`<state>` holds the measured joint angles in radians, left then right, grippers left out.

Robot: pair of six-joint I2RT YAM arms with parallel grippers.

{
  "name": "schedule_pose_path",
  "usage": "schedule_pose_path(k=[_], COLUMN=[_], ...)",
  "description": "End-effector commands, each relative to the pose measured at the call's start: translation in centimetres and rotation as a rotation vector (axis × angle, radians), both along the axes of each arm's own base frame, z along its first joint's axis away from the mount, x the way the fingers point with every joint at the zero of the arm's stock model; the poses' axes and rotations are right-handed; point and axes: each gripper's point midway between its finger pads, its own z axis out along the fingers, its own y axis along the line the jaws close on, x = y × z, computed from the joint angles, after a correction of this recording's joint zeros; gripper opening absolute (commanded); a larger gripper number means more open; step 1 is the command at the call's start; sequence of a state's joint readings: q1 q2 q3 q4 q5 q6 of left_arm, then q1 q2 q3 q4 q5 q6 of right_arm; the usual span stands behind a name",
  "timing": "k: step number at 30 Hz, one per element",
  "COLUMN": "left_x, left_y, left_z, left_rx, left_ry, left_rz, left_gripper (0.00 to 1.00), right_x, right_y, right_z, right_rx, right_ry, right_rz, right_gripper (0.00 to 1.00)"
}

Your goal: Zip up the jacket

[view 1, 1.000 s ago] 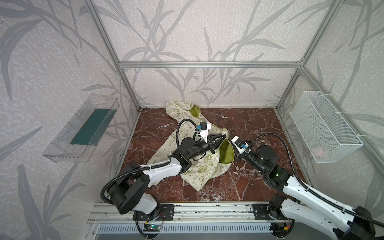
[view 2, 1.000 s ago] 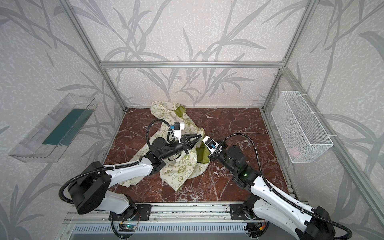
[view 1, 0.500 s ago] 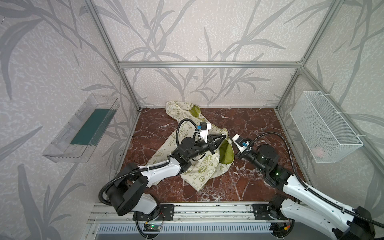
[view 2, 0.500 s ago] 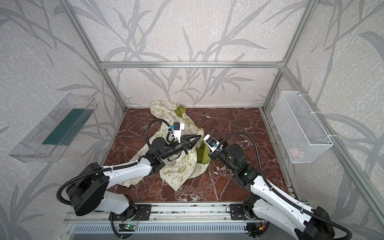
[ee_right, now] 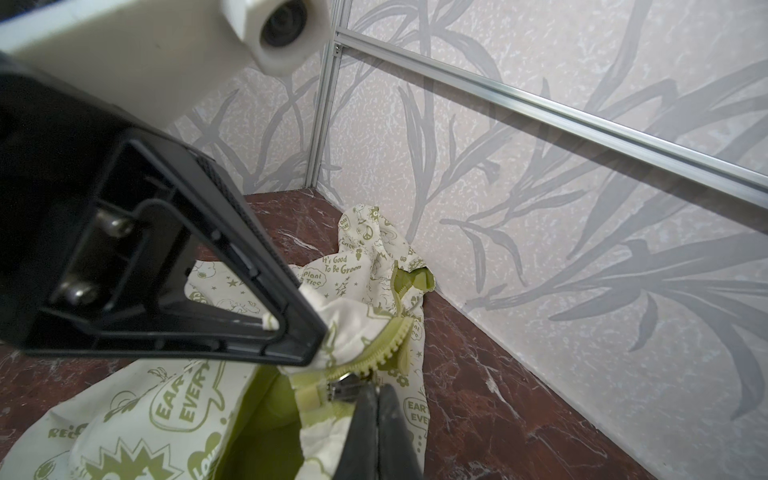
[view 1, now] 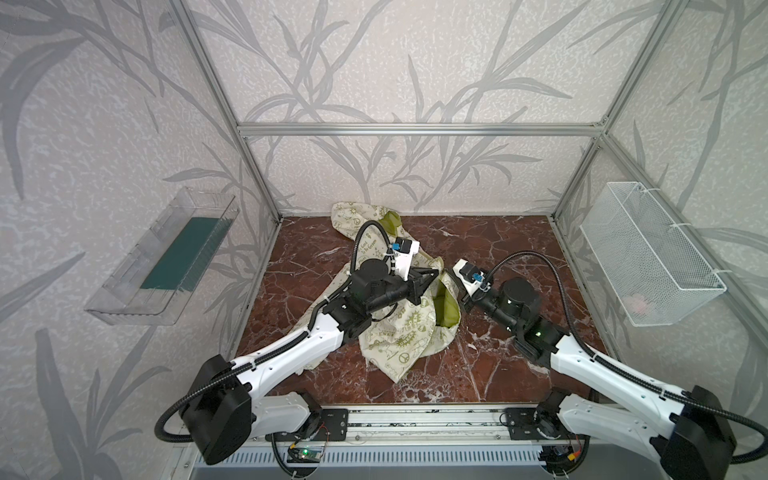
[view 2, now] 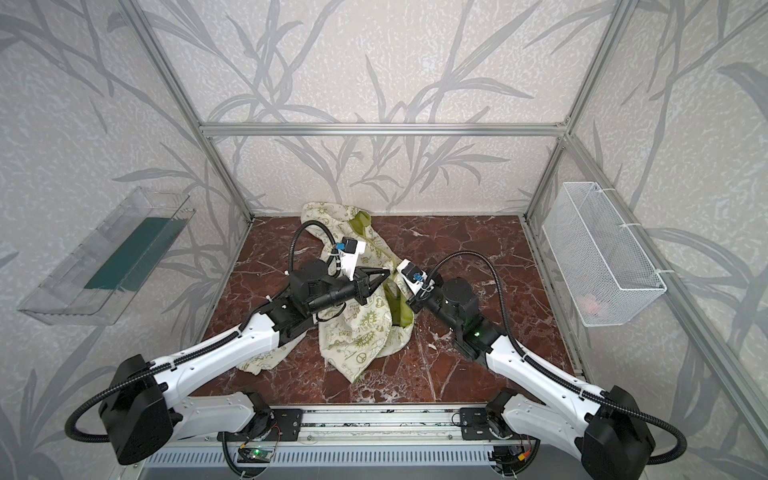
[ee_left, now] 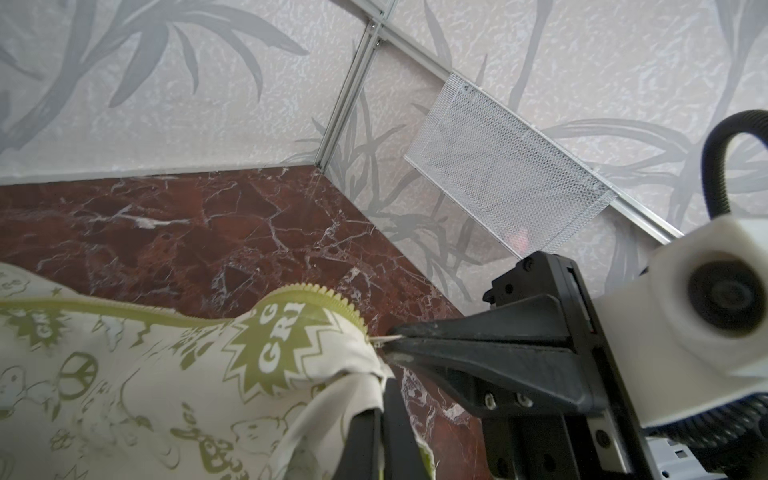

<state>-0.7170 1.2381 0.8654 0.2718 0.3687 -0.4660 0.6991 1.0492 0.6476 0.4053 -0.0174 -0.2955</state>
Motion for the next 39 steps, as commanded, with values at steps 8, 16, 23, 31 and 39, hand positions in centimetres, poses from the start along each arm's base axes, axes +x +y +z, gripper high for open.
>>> schedule_pose_path(k=[8, 16, 23, 31, 39], left_x=[-1.4, -1.7, -2.6, -4.5, -5.7], left_y=[3.4, 3.3, 5.7, 7.1, 9.6], left_z=[-2.8, -2.5, -4.7, -5.1, -4.9], left_rx=[0.090, 0.003, 0.181, 0.236, 0.352], left_ry=[0.228, 0.274, 0.351, 0.435, 0.431], left_rz=[0.010, -0.023, -0.005, -0.038, -0.021], left_gripper=[0.00, 0.00, 0.00, 0.00, 0.00], right_x=[2.9, 0.7, 3.4, 3.8, 2.7], right_y=[-2.4, 1.0, -1.7, -1.0, 1.1], right_z=[4.0, 2.9, 1.6, 1.4, 0.5], right_rx=[0.102, 0.109, 0.028, 0.034, -0.068], right_ry=[-0.060, 0.003, 0.015, 0.045, 0.074], right_rz=[-0.182, 0.043, -0.170, -0.161, -0.058], right_gripper=[0.00, 0.00, 0.00, 0.00, 0.00])
